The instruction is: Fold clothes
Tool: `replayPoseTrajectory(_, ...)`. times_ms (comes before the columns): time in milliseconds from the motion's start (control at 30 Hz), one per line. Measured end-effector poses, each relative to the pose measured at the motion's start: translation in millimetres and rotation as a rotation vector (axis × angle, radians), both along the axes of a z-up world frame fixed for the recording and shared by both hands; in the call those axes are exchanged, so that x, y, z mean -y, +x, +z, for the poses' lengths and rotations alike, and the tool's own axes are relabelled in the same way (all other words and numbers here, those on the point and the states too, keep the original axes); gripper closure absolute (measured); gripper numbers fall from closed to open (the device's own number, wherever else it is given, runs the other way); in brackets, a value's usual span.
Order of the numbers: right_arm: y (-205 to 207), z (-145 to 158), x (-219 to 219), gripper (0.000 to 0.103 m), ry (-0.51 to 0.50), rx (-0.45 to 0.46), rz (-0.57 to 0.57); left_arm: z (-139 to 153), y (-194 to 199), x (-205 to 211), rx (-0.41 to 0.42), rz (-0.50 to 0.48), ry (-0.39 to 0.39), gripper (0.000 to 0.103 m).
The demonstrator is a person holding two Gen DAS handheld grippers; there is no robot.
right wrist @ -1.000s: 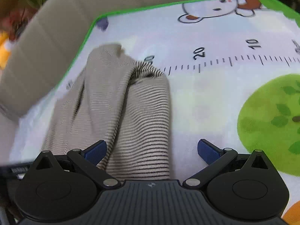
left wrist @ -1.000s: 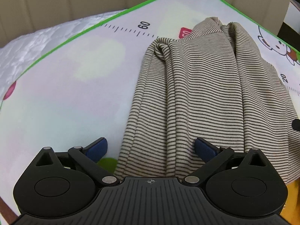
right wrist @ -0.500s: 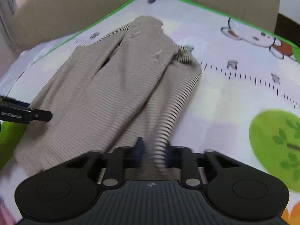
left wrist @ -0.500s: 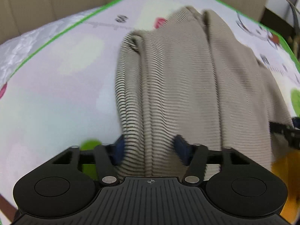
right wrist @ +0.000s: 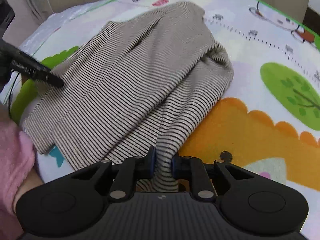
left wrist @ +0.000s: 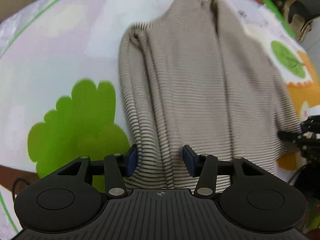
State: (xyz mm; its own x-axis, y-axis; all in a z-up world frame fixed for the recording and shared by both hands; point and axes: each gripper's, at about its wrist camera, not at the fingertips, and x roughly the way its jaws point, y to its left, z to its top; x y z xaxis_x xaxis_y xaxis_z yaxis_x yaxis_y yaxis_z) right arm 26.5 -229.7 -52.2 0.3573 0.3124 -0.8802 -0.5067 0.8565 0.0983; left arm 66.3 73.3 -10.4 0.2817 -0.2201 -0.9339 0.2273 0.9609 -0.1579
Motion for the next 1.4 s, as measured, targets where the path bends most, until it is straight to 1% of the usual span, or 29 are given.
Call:
replayPoseTrajectory(33, -1.4, 6.6, 0.8, 0.088, -0.001, 0.037, 0.008, 7.6, -1.3, -0.3, 0.037, -0.002, -0.018, 0.051)
replayPoseTrajectory(133, 3.1, 25.2, 0.3, 0.088, 0.025, 0.142, 0.007, 33.6, 3.5, -2.8, 0.188, 0.021, -0.109, 0.042)
replayPoseTrajectory(200, 12.0, 29.2, -2.4, 0.087, 0.063, 0.174, -0.023, 39.9, 14.4, 1.0, 0.268, 0.059, -0.165, 0.029)
replayPoseTrajectory(267, 19.8, 24.3, -8.0, 0.086, 0.095, 0.185, -0.059, 34.8, 32.1, 4.9, 0.322, 0.103, -0.18, 0.025)
replayPoseTrajectory(367, 31.4, 3.2, -13.2, 0.086, 0.091, 0.191, -0.12, 35.0, 44.0, -0.8, 0.351, 0.178, -0.181, 0.025)
replayPoseTrajectory(433, 29.9, -6.1, -9.9, 0.083, 0.095, 0.184, -0.139, 35.0, 51.9, -4.5, 0.37, 0.227, -0.182, 0.034)
replayPoseTrajectory(467, 29.1, -9.9, -7.2, 0.081, 0.095, 0.179, -0.144, 35.1, 55.8, -6.4, 0.379, 0.252, -0.183, 0.043)
replayPoseTrajectory(533, 26.1, -13.1, -1.0, 0.079, 0.079, 0.159, -0.127, 35.2, 63.7, -10.2, 0.398, 0.302, -0.184, 0.064)
replayPoseTrajectory(567, 24.4, -14.9, 2.8, 0.077, 0.072, 0.148, -0.119, 35.2, 67.7, -12.0, 0.408, 0.327, -0.184, 0.087)
replayPoseTrajectory(600, 22.0, -17.2, 9.1, 0.076, 0.066, 0.129, -0.11, 35.2, 71.6, -13.9, 0.417, 0.352, -0.185, 0.09)
replayPoseTrajectory(633, 20.0, -19.1, 14.6, 0.076, 0.06, 0.113, -0.101, 35.3, 75.6, -15.8, 0.426, 0.377, -0.185, 0.09)
replayPoseTrajectory(767, 16.4, -18.2, 17.4, 0.076, 0.032, 0.117, -0.077, 35.4, 91.4, -23.3, 0.464, 0.476, -0.187, 0.091)
replayPoseTrajectory(800, 15.0, -18.2, 15.8, 0.075, 0.023, 0.118, -0.076, 34.4, 95.2, -26.8, 0.464, 0.503, -0.194, 0.091)
replayPoseTrajectory(833, 14.3, -19.2, 14.4, 0.073, 0.017, 0.122, -0.073, 27.2, 97.7, -39.6, 0.41, 0.542, -0.243, 0.091)
replayPoseTrajectory(900, 11.8, -19.0, 12.1, 0.072, 0.008, 0.135, -0.064, 12.8, 102.9, -65.1, 0.302, 0.617, -0.342, 0.087)
replayPoseTrajectory(933, 12.0, -17.1, 11.1, 0.072, 0.0, 0.141, -0.058, 5.6, 105.5, -77.9, 0.247, 0.653, -0.39, 0.08)
replayPoseTrajectory(1000, 12.1, -12.4, 9.3, 0.072, -0.015, 0.156, -0.047, -8.8, 109.5, -103.0, 0.139, 0.726, -0.485, 0.03)
replayPoseTrajectory(1033, 10.7, -5.5, 8.7, 0.071, -0.019, 0.183, -0.04, -15.8, 103.5, -113.0, 0.108, 0.767, -0.52, 0.026)
replayPoseTrajectory(1067, 7.8, 4.6, 7.8, 0.068, -0.01, 0.225, -0.022, -22.1, 97.3, -122.6, 0.078, 0.805, -0.551, 0.026)
replayPoseTrajectory(1100, 5.5, 13.2, 6.1, 0.063, 0.01, 0.252, 0.004, -24.2, 90.0, -129.7, 0.064, 0.821, -0.565, 0.026)
replayPoseTrajectory(1133, 3.0, 22.1, 3.6, 0.051, 0.035, 0.275, 0.034, -24.6, 82.5, -134.7, 0.066, 0.831, -0.569, 0.026)
replayPoseTrajectory(1167, 0.3, 31.2, -2.1, 0.045, 0.073, 0.284, 0.075, -20.9, 77.2, -136.2, 0.086, 0.835, -0.557, 0.026)
replayPoseTrajectory(1233, -3.8, 36.3, -15.2, 0.045, 0.137, 0.261, 0.144, -13.2, 67.0, -138.6, 0.127, 0.841, -0.533, 0.026)
replayPoseTrajectory(1300, -9.1, 30.4, -35.8, 0.045, 0.191, 0.212, 0.226, -0.5, 63.0, -129.9, 0.18, 0.848, -0.497, 0.024)
replayPoseTrajectory(1400, -25.5, 9.5, -71.4, 0.045, 0.197, 0.15, 0.36, 10.5, 61.4, -107.1, 0.254, 0.899, -0.472, 0.021)
